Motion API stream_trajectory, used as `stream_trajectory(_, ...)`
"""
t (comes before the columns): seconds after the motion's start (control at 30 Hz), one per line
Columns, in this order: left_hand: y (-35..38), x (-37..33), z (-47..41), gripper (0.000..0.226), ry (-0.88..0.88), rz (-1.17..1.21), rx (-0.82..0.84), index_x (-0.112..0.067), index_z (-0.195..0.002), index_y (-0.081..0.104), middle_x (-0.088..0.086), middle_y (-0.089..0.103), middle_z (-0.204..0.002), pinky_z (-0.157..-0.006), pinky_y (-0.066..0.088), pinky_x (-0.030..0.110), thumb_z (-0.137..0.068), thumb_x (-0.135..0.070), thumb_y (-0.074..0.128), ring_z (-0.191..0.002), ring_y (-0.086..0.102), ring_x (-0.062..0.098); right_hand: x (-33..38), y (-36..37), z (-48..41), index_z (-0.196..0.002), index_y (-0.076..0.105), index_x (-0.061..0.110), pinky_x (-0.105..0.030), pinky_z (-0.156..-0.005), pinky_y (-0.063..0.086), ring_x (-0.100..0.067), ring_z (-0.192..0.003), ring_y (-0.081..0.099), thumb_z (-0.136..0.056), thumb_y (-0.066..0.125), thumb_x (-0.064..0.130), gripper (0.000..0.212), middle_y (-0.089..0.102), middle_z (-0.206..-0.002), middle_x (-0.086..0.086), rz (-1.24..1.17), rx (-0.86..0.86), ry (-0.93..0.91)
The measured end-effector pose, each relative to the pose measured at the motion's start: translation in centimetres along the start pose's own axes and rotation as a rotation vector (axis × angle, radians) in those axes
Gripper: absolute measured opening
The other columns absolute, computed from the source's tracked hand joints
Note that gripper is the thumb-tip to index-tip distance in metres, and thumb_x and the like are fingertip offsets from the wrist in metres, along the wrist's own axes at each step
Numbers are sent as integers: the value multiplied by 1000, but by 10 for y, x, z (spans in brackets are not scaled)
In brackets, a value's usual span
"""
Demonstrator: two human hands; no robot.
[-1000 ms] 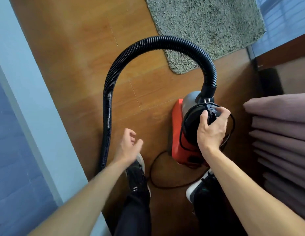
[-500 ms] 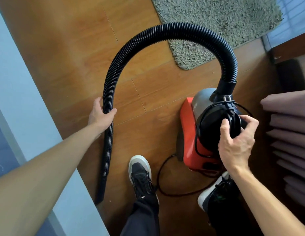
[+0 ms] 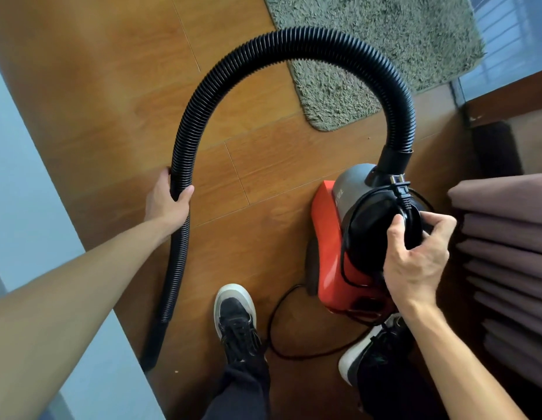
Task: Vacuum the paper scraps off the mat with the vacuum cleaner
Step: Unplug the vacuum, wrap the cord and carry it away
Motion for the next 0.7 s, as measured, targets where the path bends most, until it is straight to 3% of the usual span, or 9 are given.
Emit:
stream_trajectory(0.07,-12,-3,9,42,44,-7,-8,-25,-136,40,-1,58,-120,-93,49,46,-99,-33,57,-114,58,31,13,-1,0,-108,44,8,-2,-54,37,11,-57,57,-96,60,17,22,54,-70,11,23,11,-19)
stream_trajectory(0.23,-57,-25,41,45,78,22,-31,-24,-137,40,9,58,-127,-90,48,47,-98,-39,57,-114,56,33,62,-19,-7,-104,45,13,-12,-48,37,-1,-53,55,-95,60,23,21,54,-62,4,54,45,-79)
stream_trajectory(0.33,-91,-57,66,43,102,92,-92,-20,-134,43,3,58,-100,-77,44,37,-97,-37,58,-96,58,30,109,-35,-11,-102,46,10,-8,-49,35,1,-54,53,-95,61,21,20,51,-60,6,60,46,-124)
stream_trajectory(0.43,-135,-99,91,38,120,152,-160,-21,-127,48,-8,51,-80,-65,40,31,-96,-37,61,-79,56,27,166,-56,-14,-100,45,9,-18,-48,32,-5,-49,52,-95,62,20,21,47,-56,4,41,36,-153)
stream_trajectory(0.5,-172,-127,109,32,142,177,-203,-22,-120,51,-7,54,-79,-65,40,31,-94,-37,63,-78,57,26,209,-73,-15,-101,46,6,-23,-50,27,-11,-45,47,-94,63,18,21,46,-55,3,22,22,-184)
stream_trajectory(0.63,-257,-184,149,26,204,219,-275,-23,-109,53,1,65,-82,-71,49,37,-92,-38,65,-79,61,29,308,-119,-15,-100,47,9,-24,-53,28,-7,-53,47,-93,64,19,21,49,-59,6,-18,0,-241)
stream_trajectory(0.7,-299,-209,173,23,227,238,-287,-23,-105,54,0,64,-77,-67,49,35,-91,-37,65,-75,62,27,359,-144,-11,-96,45,10,-25,-54,26,-12,-55,49,-93,64,19,21,51,-63,8,-40,-5,-286)
Point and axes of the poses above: each hand's wrist, its own z-axis away from the middle knuckle, its own y-axis out of the palm, x = y × z, the point moved 1 cm from there along -z, towards the middle knuckle
